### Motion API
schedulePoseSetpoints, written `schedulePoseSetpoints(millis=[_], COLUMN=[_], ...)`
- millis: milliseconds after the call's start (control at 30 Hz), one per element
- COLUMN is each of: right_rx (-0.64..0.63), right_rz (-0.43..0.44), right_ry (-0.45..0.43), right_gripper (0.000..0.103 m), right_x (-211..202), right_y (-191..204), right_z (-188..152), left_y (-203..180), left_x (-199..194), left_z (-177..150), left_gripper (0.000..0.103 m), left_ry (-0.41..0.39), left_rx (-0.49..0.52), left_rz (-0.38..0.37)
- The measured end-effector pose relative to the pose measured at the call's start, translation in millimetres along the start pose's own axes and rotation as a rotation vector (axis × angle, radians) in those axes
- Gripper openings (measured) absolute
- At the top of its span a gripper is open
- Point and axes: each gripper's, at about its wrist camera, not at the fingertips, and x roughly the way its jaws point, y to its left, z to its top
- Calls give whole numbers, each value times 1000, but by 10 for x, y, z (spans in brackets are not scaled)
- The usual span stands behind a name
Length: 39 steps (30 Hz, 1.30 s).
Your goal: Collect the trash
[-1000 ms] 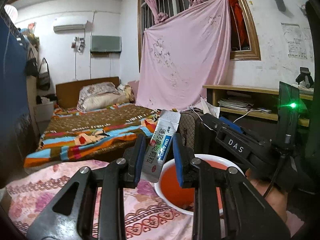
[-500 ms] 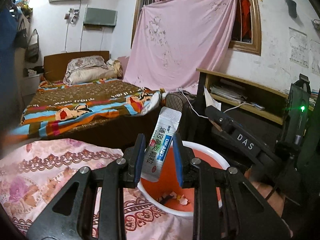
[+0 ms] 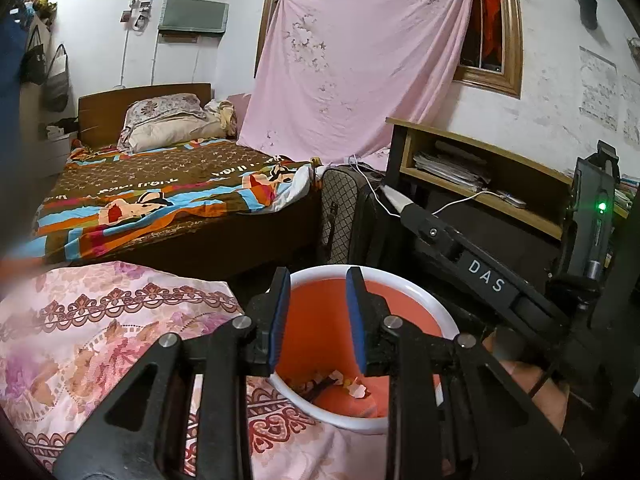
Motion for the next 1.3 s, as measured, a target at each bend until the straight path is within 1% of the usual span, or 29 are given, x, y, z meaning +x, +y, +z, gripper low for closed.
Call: schedulePoseSetpoints(millis=[133, 400, 500, 567, 800, 867, 900, 1100, 1300], right_rx=[-2, -7, -12, -14, -23, -30, -33, -49, -64], right_rz=[-2, -7, -6, -4, 11, 17, 19, 32, 48], right_ry=[13, 48, 57, 58, 60, 54, 49, 18, -7], right_gripper=[50, 54, 58, 63, 65, 69, 74, 78, 87], right_x=[26, 88, 101, 100, 108, 103, 101, 65, 20], right_y=[-8, -17, -3, 12, 66, 93, 101, 182, 253], right_z=[-11, -26, -35, -40, -63, -66, -66, -74, -87], left_y=[4, 125, 169, 201, 347, 397, 422, 577, 727], left_x=[7, -9, -36, -58, -162, -213, -230, -380, -559], left_z=[-10, -15, -16, -15, -27, -28, -32, -27, -52], left_gripper=[14, 23, 26, 28, 36, 39, 40, 50, 66], left_ry=[5, 12, 8, 6, -10, -22, -27, -64, -108], left_rx=[-2, -43, -56, -64, -95, -109, -115, -157, -193], left_rz=[5, 29, 38, 44, 80, 94, 100, 140, 185])
